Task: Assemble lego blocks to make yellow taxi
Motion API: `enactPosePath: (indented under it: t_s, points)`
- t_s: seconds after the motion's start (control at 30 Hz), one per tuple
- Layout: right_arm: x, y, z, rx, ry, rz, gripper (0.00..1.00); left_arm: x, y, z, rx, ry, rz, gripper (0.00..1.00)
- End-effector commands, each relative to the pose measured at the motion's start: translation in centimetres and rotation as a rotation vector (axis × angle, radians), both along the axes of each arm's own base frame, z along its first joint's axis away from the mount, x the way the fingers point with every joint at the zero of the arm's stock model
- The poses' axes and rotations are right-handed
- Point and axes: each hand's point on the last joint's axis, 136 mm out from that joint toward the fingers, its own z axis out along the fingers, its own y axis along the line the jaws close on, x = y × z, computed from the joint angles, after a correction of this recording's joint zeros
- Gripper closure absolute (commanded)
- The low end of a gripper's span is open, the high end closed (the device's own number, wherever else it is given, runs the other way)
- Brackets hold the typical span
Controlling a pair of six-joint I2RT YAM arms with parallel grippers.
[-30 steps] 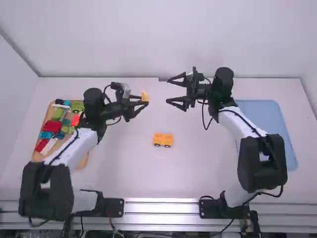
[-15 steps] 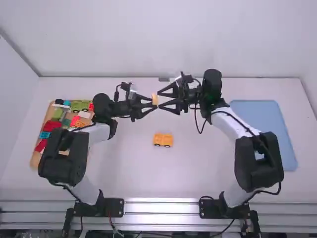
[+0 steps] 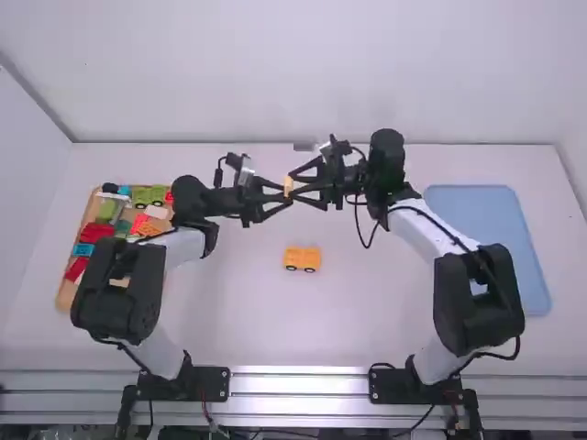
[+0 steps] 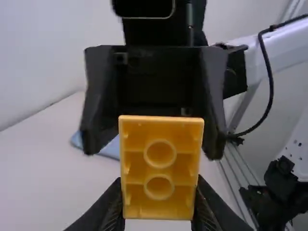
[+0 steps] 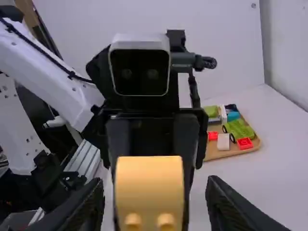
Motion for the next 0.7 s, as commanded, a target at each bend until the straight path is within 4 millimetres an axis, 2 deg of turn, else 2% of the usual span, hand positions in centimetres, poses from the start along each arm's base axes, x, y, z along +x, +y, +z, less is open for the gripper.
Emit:
enactPosePath:
  t_s: [0.0, 0.1, 0.13, 0.23, 0.47, 0.67]
  points:
    - [0.0, 0.6, 0.6, 0.006, -0.034, 0.011, 0.46, -0.6, -0.5, 0.2, 0.003, -0.004, -0.032, 0.86]
    - [0.0, 0.6, 0.6, 0.006, -0.031, 0.011, 0.51, -0.6, -0.5, 0.1, 0.003, -0.008, -0.031, 0.86]
    - [0.0, 0.6, 0.6, 0.006, -0.031, 0.013, 0.57, -0.6, -0.5, 0.1, 0.004, -0.008, -0.032, 0.86]
    - [0.0, 0.5, 0.6, 0.005, -0.028, 0.012, 0.64, -0.6, -0.5, 0.1, 0.004, -0.002, -0.031, 0.86]
    - [-0.7, 0.4, 0.8, 0.014, -0.026, 0.057, 0.66, 0.1, -0.4, -0.2, 0.002, 0.008, 0.001, 0.87]
    - [-0.2, -0.4, 0.7, 0.013, -0.018, 0.040, 0.67, 0.5, -0.4, -0.4, 0.001, 0.023, 0.023, 0.86]
